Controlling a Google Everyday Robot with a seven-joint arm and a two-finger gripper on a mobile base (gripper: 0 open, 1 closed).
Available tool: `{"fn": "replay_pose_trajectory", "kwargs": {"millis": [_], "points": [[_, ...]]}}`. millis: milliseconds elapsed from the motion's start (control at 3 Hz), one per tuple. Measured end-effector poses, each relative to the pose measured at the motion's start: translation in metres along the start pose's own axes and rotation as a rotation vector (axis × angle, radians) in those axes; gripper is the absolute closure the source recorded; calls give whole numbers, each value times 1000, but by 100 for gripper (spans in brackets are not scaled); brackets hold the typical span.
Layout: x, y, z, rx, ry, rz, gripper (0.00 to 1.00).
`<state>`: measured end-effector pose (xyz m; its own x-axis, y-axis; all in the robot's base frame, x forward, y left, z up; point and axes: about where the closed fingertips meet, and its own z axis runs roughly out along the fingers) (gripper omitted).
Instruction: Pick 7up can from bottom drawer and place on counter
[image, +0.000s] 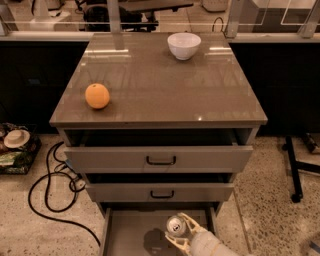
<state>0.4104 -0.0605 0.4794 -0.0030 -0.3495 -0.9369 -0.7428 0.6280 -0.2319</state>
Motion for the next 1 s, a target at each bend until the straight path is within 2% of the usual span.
{"fn": "replay_pose_trajectory", "kwargs": {"millis": [333,667,1000], "points": [[-16,-12,-20,61,20,-5,100],[-34,-23,-54,153,6,1,100],[-34,-23,-54,153,6,1,100]]}}
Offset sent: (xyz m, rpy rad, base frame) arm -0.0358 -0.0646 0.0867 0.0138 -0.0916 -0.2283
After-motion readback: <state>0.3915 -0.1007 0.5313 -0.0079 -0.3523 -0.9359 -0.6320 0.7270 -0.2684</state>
